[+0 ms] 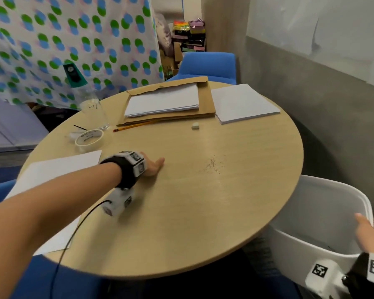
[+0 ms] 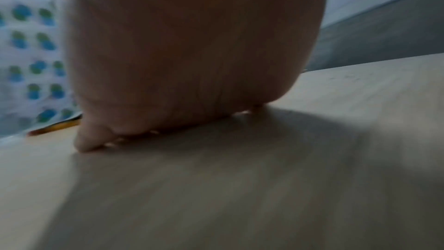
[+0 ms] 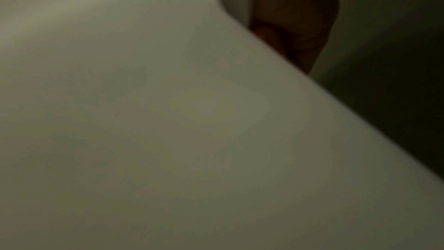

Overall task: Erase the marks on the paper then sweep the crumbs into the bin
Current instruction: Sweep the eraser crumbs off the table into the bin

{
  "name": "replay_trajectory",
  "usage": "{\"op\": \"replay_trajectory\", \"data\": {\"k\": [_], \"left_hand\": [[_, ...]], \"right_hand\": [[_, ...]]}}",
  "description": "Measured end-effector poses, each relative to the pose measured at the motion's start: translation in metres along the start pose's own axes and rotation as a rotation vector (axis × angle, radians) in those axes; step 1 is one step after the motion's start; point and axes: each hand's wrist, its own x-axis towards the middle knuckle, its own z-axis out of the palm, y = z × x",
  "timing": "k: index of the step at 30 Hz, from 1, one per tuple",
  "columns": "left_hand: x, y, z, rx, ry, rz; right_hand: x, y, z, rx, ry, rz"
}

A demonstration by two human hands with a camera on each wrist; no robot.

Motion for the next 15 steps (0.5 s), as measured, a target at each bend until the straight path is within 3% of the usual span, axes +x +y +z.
{"op": "replay_trajectory", "data": {"k": [3,5,7,9,12,14,15], "left_hand": [[-0.044,0.065,-0.008,0.111,0.029,0.310],[-0.081,0.113,0.000,-0.107,-0.058,0.637],[-0.119,0.140,0.001,-0.384,-0.258,0.800],[-0.126,0.136,-0.002,-0.569,-0.162,0.674],[-0.086,0.081,0.008,-0.526,0.045,0.265],[-0.068,0.032,0.015,-0.444,0.059,0.007],[-0.070,0.016,0.015,-0.458,0.034,-0.053]], "right_hand": [[0.060,0.056,0.016,0.087,0.016,0.004],[0.028,0.042,0.006,0.079,0.021,0.044],[-0.026,0.000,-0.008,0.032,0.013,0.059],[-0.059,-0.031,-0.017,0.014,0.033,0.033],[-0.052,-0.035,-0.011,-0.020,0.026,-0.022],[-0.054,-0.038,-0.013,-0.075,0.041,-0.042],[-0.060,-0.045,-0.017,-0.072,0.022,-0.053]]}}
